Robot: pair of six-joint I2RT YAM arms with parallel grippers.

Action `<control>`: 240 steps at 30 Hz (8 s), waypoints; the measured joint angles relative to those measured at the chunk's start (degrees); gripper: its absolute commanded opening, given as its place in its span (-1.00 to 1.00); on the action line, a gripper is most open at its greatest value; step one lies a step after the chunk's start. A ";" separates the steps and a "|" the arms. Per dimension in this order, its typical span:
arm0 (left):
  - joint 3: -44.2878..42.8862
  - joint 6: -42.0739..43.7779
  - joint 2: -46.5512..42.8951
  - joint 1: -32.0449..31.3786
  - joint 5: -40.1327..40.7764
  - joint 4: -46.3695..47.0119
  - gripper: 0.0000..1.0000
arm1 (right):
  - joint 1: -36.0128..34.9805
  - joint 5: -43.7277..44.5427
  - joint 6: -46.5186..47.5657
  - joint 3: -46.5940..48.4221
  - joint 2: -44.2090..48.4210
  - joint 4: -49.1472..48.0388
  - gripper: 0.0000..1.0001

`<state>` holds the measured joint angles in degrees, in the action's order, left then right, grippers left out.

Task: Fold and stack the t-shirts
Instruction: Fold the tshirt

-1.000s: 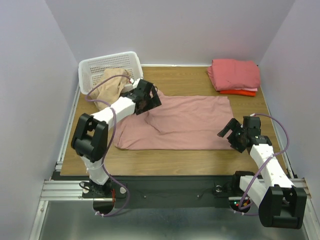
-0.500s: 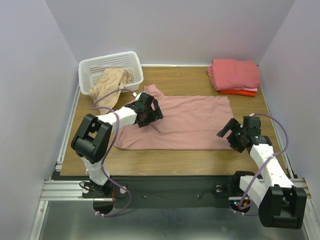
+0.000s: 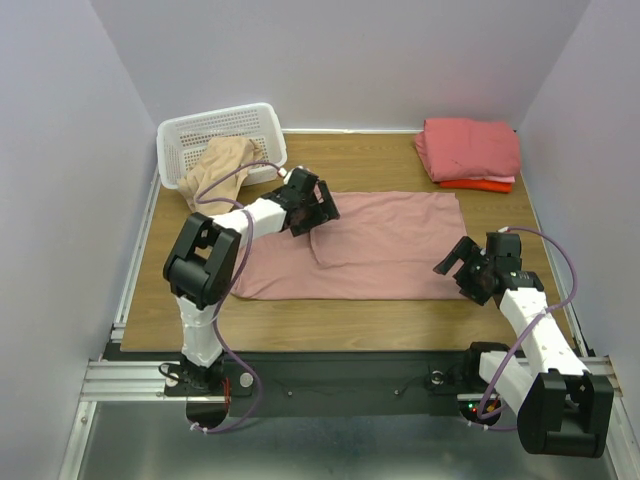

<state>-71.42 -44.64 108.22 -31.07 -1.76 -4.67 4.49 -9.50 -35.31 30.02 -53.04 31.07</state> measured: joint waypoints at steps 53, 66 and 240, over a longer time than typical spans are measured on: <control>43.93 -27.08 -55.04 6.40 20.79 -27.23 0.47 | -18.14 19.21 -11.67 0.98 0.92 1.03 1.00; 42.47 -16.44 -41.88 17.68 18.12 -14.67 -0.97 | -13.53 22.18 -11.41 0.98 0.50 1.57 1.00; 40.59 -19.19 -38.01 6.99 4.13 -2.75 0.97 | -9.01 5.25 -9.53 -3.58 -5.40 -5.75 1.00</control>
<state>-30.83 -63.83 70.22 -24.08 2.37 -7.42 -4.51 -4.25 -44.84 26.44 -58.43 25.32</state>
